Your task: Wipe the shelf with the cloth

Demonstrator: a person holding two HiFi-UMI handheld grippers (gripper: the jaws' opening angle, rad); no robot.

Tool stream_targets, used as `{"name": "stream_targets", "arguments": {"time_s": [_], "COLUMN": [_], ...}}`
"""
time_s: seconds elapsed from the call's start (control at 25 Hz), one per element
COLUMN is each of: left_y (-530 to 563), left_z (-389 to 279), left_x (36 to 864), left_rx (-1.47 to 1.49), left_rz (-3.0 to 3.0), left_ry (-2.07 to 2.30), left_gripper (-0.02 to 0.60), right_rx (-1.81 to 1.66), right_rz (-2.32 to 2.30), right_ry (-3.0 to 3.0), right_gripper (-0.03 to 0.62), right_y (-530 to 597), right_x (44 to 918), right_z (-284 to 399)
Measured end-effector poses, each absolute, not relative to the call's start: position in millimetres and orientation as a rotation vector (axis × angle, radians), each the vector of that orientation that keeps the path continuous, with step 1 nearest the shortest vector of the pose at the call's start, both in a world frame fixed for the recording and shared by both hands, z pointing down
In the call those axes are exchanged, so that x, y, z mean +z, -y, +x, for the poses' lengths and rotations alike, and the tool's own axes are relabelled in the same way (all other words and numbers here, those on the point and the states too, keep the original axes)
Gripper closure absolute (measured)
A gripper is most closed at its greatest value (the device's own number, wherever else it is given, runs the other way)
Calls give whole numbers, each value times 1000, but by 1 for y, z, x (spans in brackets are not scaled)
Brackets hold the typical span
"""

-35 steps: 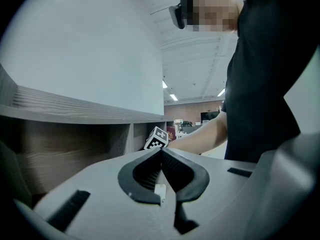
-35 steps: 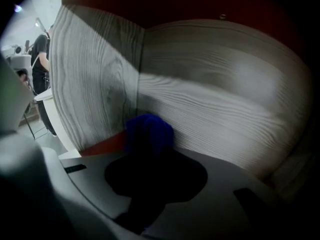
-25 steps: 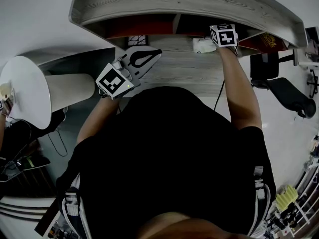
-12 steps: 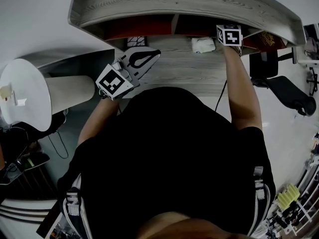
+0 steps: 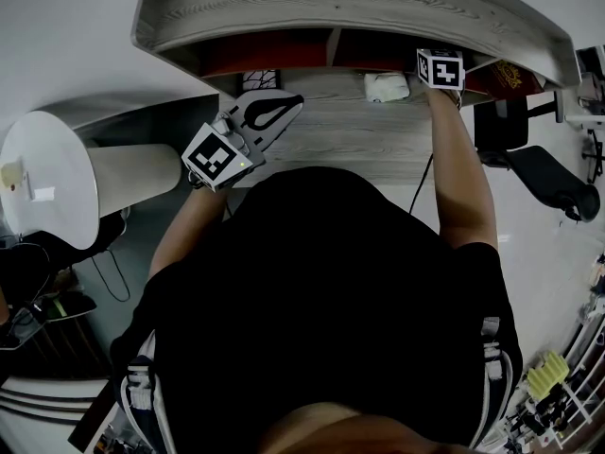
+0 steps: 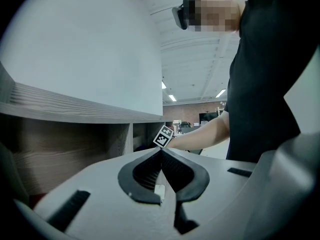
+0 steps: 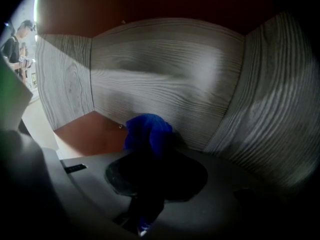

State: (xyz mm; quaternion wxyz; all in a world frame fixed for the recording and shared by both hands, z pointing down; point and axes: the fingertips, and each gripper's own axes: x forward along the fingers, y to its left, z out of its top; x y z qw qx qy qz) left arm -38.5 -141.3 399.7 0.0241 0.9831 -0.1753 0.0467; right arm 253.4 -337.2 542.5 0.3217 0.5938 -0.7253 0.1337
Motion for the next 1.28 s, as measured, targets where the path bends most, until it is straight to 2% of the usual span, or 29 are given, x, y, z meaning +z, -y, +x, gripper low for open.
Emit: {"name": "stream_targets", "arguments": {"time_s": [1.28], "left_y": [139], "left_z": [-41], "left_x": [406], "left_rx": [163], "left_rz": [3042], "left_ry": [540], "left_gripper": [565], "right_rx": [336], "right_rz": [1545], "right_ry": [1884], "right_gripper": [522], "right_y": [339], "right_x": [544], "right_z": [246]}}
